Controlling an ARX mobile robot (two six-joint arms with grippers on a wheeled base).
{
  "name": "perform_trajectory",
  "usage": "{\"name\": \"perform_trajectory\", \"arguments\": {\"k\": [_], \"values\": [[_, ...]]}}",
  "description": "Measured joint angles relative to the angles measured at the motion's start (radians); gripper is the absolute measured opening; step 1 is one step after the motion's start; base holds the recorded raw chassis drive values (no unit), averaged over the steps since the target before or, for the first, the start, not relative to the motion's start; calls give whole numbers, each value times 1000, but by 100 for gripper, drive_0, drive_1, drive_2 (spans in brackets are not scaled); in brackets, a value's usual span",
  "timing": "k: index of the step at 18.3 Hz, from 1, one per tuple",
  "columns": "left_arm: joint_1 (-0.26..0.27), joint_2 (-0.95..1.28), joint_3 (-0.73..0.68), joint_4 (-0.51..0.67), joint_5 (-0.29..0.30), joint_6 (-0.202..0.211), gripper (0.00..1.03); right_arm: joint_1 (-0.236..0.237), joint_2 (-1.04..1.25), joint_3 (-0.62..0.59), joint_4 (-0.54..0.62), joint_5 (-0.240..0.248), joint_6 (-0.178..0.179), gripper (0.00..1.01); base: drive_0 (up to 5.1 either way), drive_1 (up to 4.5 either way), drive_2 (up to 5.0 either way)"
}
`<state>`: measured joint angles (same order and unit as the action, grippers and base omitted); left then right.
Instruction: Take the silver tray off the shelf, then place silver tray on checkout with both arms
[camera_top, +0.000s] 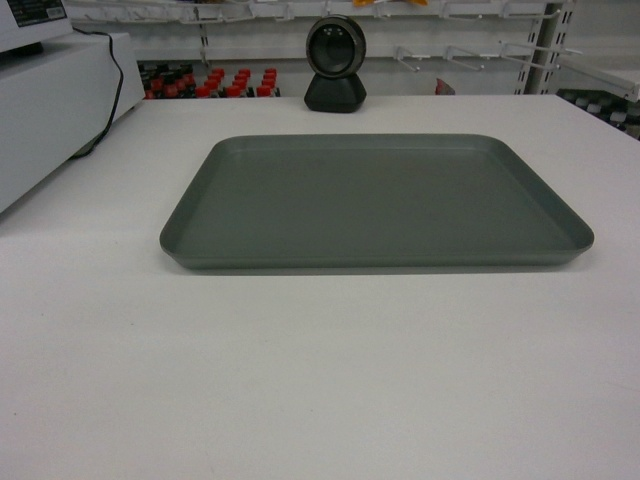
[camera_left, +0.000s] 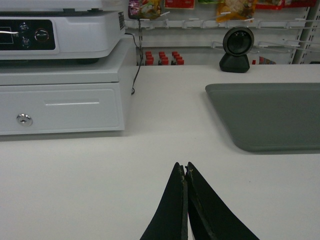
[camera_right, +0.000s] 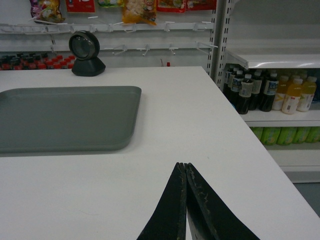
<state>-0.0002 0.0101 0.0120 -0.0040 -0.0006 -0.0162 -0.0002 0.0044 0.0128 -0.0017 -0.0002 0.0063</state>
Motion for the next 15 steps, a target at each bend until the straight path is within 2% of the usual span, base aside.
{"name": "perform_trajectory", "arguments": {"k": [1,2,3,11,12,13,15], "values": [[0,0,0,0,0,0,1,0,0,0,-3,0,0,2,0,0,0],[0,0,0,0,1,0,1,0,0,0,-3,0,0,6,0,0,0],[0,0,0,0,0,0,9,0,0,0,-3,0,0,15,0,0,0],[0,0,0,0,0,0,94,0,0,0,-3,0,0,100,0,0,0],[0,0,0,0,0,1,100,0,0,0,-3,0,0,98,0,0,0],[0,0,0,0,0,1,97,0,0,0,-3,0,0,98,0,0,0],[0,0,0,0,0,1,98,0,0,0,-3,0,0,98,0,0,0]]}}
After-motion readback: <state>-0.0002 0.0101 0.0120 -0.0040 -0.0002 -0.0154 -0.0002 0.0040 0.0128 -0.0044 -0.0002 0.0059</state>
